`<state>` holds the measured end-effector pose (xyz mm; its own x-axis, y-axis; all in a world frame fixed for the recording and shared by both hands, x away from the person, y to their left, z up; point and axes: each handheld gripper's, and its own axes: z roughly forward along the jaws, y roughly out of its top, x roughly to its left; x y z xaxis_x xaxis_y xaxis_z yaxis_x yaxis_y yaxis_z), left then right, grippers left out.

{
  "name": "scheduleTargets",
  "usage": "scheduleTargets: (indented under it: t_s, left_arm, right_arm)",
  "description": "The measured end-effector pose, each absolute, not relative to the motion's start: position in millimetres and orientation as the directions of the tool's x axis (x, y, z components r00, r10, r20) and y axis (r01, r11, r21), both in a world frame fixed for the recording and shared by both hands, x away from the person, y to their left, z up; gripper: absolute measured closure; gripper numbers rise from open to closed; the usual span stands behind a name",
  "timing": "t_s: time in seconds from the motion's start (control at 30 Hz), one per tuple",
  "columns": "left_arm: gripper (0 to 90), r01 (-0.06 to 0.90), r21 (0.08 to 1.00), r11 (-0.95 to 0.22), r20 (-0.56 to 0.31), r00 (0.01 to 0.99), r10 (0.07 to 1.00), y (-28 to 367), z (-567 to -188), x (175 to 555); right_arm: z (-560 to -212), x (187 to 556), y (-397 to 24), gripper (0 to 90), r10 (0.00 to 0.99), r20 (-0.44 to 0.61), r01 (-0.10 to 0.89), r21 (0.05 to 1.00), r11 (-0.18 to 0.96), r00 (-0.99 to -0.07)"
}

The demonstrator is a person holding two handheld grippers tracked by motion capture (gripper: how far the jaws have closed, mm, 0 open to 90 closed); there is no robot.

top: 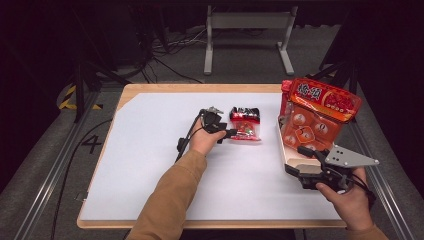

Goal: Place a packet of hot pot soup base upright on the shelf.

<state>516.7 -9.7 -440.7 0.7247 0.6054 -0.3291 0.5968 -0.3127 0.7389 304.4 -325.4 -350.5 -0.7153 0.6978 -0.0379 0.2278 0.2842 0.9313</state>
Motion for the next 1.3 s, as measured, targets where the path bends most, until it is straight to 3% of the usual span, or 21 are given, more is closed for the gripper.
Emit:
scheduleTargets:
  t_s: [0.37,0.57,0.73,1.13,1.3]
  left_arm:
    - [45.5,0.609,0.714,-0.346,-0.326,0.727,0.604,-15.3,-447.7,516.7]
    - [54.6,0.603,0.710,-0.365,-0.327,0.741,0.586,-19.0,-449.6,516.1]
    - [68.4,0.622,0.692,-0.366,-0.350,0.732,0.584,-20.9,-449.2,515.5]
    - [89.5,0.545,0.690,-0.476,-0.219,0.784,0.581,-28.7,-443.9,509.0]
    - [90.0,0.502,0.712,-0.491,-0.171,0.802,0.572,-29.0,-439.3,503.6]
  right_arm:
    - [-353.1,305.0,-324.6,26.2,0.696,-0.036,0.234,0.928,0.290,-0.717]
    - [-354.4,305.3,-323.9,26.0,0.696,-0.036,0.237,0.927,0.292,-0.718]
    - [-355.4,305.9,-323.6,26.0,0.695,-0.036,0.238,0.926,0.293,-0.718]
    - [-356.4,306.6,-324.8,26.5,0.697,-0.033,0.242,0.925,0.292,-0.716]
    - [-358.0,308.5,-326.6,26.4,0.699,-0.018,0.253,0.925,0.282,-0.715]
